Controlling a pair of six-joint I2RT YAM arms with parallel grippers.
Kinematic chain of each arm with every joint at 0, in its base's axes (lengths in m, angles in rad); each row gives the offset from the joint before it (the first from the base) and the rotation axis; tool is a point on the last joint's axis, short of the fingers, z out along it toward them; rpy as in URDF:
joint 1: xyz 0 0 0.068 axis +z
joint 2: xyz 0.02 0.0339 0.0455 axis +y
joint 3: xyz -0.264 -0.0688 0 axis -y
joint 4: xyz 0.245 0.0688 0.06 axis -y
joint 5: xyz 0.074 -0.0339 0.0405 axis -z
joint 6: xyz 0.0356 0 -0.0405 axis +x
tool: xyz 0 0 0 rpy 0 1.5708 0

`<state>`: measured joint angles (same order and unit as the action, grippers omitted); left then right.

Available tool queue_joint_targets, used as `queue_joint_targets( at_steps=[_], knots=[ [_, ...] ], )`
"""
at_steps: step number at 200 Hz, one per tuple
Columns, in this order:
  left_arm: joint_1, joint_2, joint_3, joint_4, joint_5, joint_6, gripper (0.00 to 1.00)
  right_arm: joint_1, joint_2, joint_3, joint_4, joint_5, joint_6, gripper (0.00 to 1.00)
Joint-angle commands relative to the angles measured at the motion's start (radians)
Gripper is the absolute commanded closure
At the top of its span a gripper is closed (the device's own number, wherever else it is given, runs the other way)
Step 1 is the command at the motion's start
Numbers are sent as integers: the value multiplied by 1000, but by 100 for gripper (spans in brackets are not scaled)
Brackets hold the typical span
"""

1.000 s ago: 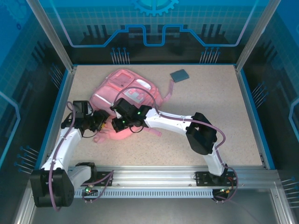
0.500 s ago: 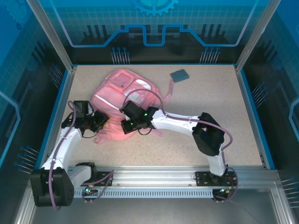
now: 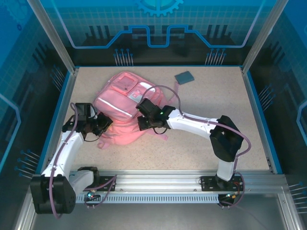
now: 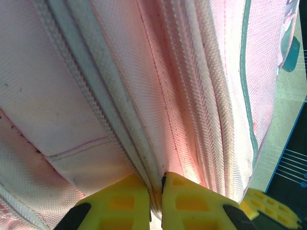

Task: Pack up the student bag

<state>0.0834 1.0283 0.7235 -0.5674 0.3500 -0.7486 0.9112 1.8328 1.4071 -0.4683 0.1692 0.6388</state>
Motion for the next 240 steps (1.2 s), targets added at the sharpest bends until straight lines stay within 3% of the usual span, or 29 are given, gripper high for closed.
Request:
queue_joint_targets(
  at_steps=[1,95,116,144,165,181,211,240],
  knots=[
    [13,-41,33,-46,-66,49,92,-86,14,5,-155,115,24,100],
    [13,-52,39,-63,-18,64,92,-180,70,61,-277,116,149,100],
    [14,-55,51,-53,24,68,84,-181,55,55,-278,116,109,100],
    [13,-58,87,-70,72,83,54,-204,-1,-2,-232,72,-11,100],
    [13,-66,110,-81,100,99,41,-225,-59,-64,-160,-17,-143,100],
    [13,-71,126,-85,110,121,37,-248,-73,-71,-151,-61,-209,100],
    [13,-64,161,-93,104,174,31,-305,-64,-42,-166,-24,-233,93],
    [-20,-34,200,-76,92,200,30,-360,-89,-37,-130,-26,-200,80]
  ],
)
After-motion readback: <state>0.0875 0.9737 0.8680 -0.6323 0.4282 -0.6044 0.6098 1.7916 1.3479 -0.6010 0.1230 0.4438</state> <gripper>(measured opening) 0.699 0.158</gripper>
